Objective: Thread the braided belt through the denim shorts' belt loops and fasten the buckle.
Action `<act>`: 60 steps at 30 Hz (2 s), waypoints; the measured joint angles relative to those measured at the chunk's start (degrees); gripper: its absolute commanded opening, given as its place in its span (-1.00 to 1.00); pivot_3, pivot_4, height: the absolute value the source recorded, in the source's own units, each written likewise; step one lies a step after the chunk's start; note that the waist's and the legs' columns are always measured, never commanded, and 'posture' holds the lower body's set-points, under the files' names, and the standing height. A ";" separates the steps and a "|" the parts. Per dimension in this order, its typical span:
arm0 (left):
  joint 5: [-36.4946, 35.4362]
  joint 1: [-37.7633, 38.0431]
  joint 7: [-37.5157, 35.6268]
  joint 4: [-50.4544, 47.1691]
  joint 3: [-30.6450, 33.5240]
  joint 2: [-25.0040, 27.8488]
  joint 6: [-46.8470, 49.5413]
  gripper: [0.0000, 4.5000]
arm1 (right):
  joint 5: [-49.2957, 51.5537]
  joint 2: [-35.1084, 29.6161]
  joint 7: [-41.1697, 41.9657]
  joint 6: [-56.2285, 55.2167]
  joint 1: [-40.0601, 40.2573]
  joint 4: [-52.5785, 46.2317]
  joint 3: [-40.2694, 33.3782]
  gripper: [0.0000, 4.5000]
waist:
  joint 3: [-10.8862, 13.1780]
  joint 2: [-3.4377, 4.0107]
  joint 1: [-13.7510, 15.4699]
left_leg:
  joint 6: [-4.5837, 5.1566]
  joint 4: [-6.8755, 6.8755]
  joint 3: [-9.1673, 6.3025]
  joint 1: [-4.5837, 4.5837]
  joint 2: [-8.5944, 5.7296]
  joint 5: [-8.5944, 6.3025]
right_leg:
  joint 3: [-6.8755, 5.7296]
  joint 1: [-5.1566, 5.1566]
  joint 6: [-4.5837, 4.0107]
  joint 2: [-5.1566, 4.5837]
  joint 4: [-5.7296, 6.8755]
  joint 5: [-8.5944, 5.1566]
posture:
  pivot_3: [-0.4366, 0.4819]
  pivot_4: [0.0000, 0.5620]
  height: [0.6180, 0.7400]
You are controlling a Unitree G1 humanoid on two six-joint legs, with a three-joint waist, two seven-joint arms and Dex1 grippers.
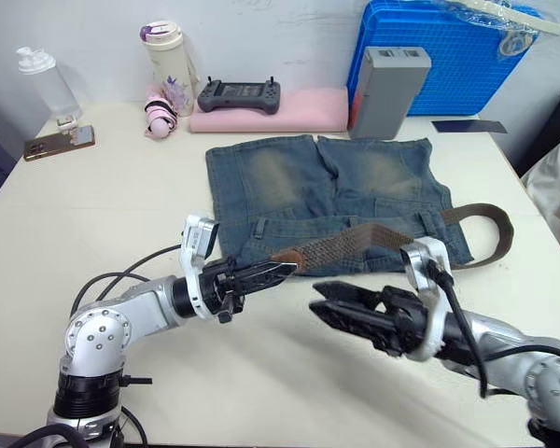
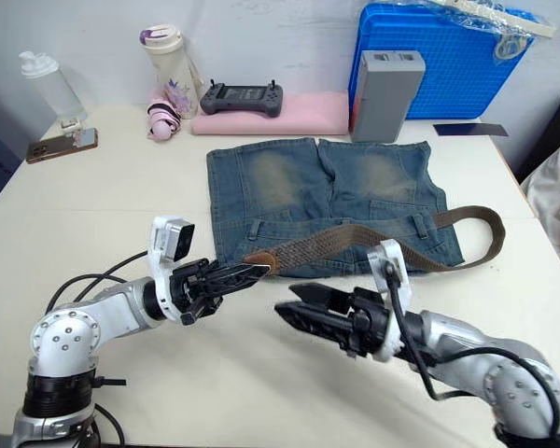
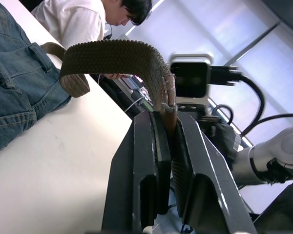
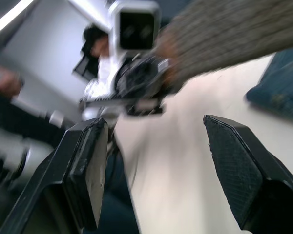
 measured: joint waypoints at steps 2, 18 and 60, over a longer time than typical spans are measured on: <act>-0.47 0.00 0.57 0.01 -0.04 0.09 -0.08 -1.00 | 3.14 3.54 -3.35 -3.36 -0.28 0.07 -0.17 0.49 | 0.00 0.00 -0.03 | 0.00 -0.01 0.00 -0.01 0.00 0.00 | 0.00 0.00 0.00 0.01 -0.04 0.00 | -0.05 -0.47 0.75; -1.64 0.01 2.70 -0.01 -0.82 0.06 -1.72 -1.00 | 11.31 11.31 -16.44 -14.22 0.14 0.44 -2.40 -0.98 | 0.00 0.02 -0.15 | 0.05 -0.07 0.02 -0.01 0.00 -0.02 | 0.04 -0.02 -0.02 0.00 -0.09 -0.02 | -0.05 -0.47 0.75; 76.86 6.78 -17.35 21.78 -13.37 20.34 -69.88 -0.84 | 8.46 5.24 -16.22 -15.73 5.98 6.71 -15.84 -1.00 | 0.03 0.27 -1.86 | 0.20 -0.54 0.18 0.06 0.16 -0.07 | 0.09 -0.14 -0.14 -0.02 -0.21 -0.08 | -0.05 -0.47 0.75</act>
